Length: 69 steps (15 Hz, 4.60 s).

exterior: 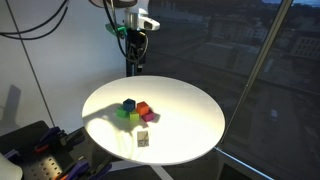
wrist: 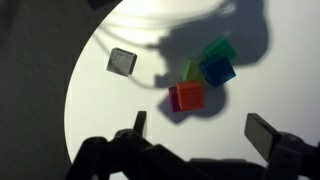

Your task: Pick up the gray block and stack it on top of both the blue block and the orange block

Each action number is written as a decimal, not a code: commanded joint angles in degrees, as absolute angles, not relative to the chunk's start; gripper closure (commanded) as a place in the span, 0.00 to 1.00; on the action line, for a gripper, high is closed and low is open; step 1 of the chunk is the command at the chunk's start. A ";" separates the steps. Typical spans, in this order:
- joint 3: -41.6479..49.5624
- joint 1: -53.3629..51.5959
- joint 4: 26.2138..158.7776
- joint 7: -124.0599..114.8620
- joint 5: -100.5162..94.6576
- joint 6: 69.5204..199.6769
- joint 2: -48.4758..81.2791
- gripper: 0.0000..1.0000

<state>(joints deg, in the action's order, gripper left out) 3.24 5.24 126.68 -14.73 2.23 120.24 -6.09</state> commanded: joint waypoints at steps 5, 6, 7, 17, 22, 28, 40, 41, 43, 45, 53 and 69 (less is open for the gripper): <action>3.63 5.06 126.65 -14.72 2.04 120.41 -4.13 0.00; 3.66 5.06 126.65 -14.72 2.03 120.42 -4.05 0.00; 3.66 5.06 126.65 -14.72 2.03 120.42 -4.05 0.00; 3.66 5.09 126.96 -15.01 1.63 121.33 -3.79 0.00; 4.04 5.39 127.66 -15.51 0.91 123.57 -1.78 0.00; 5.69 5.95 129.47 -15.64 0.72 129.06 -0.43 0.00; 8.06 6.73 131.71 -14.83 0.69 137.47 5.79 0.00; 8.23 6.73 131.64 -14.88 0.56 137.73 6.60 0.00; 8.60 6.71 131.40 -15.00 0.31 138.34 8.28 0.00; 8.95 6.74 130.97 -14.64 0.24 138.89 10.19 0.00; 10.35 6.77 131.34 -13.99 0.17 140.74 14.75 0.00; 11.56 5.65 131.66 -14.90 -0.82 148.91 22.81 0.00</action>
